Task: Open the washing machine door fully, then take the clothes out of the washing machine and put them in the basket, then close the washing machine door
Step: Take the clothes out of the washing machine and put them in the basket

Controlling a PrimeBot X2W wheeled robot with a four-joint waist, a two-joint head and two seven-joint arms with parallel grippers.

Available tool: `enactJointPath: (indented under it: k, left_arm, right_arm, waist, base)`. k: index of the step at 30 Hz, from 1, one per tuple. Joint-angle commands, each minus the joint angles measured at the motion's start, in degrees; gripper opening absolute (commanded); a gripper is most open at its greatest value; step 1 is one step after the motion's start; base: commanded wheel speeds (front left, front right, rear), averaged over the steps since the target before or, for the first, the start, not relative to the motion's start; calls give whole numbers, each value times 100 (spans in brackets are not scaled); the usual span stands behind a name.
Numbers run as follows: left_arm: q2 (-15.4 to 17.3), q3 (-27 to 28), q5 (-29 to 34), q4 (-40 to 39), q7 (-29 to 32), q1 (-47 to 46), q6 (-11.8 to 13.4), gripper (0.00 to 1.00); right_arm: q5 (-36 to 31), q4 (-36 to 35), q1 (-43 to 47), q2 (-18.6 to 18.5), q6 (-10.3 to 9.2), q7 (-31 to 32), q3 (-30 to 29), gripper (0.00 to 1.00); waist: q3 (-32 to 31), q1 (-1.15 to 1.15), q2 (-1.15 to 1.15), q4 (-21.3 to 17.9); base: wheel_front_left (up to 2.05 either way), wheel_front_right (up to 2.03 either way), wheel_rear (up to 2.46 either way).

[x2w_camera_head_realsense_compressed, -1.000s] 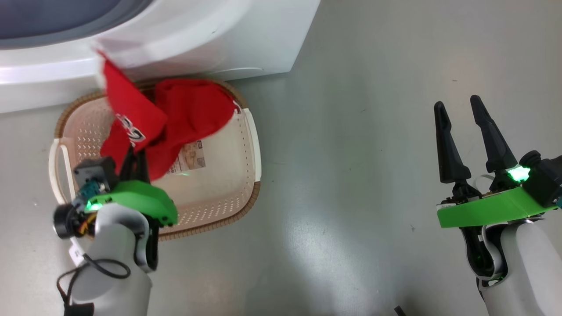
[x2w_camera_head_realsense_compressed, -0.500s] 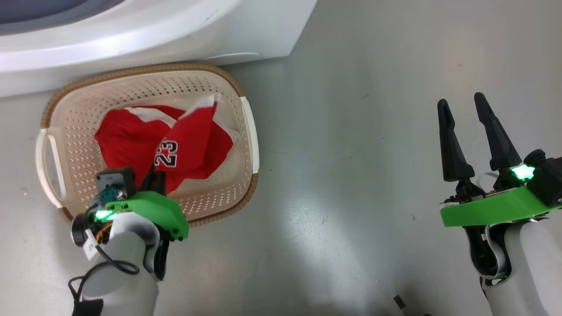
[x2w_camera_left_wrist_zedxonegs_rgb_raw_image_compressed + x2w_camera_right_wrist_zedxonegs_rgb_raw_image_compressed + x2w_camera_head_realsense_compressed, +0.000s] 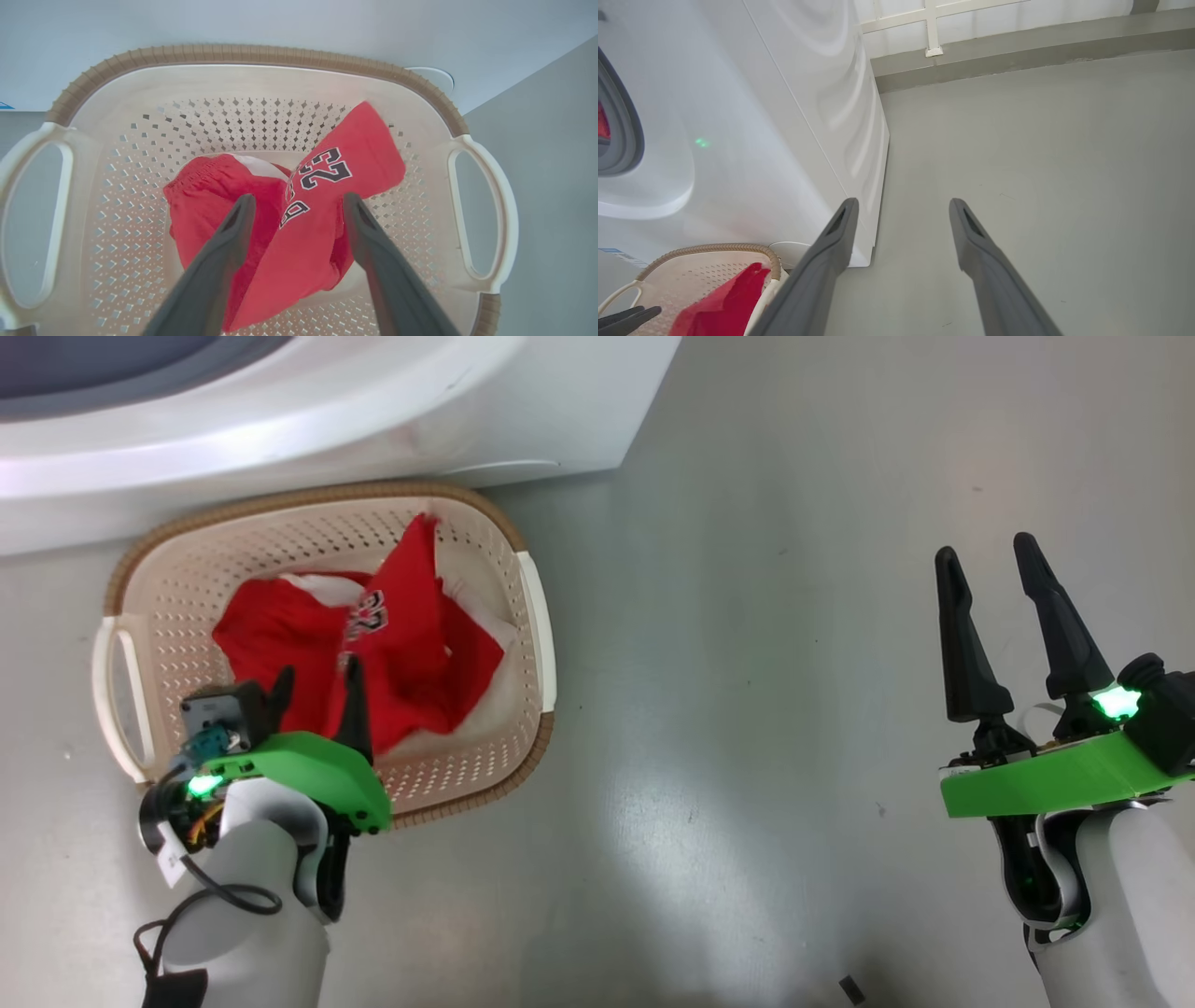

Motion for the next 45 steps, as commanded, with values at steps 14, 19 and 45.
enactJointPath:
  k: [14, 19, 45]
  left_arm:
    - [164, 754, 337, -1200, -29, 901, -82, 100]
    - [164, 967, 548, -1885, -29, 1284, -172, 100]
    - [164, 1143, 723, -4744, -29, 3561, -231, 100]
  right_arm:
    - [-14, 156, 293, -37, 42, -36, 167, 100]
    - [5, 274, 442, -55, 42, -36, 192, 100]
    - [105, 536, 1455, -230, 42, -36, 163, 100]
  waist:
    - [-944, 0, 0, 120]
    - [-1373, 0, 0, 169]
    - [-3038, 0, 0, 335]
  base:
    - [0, 0, 0]
    - [0, 0, 0]
    - [0, 0, 0]
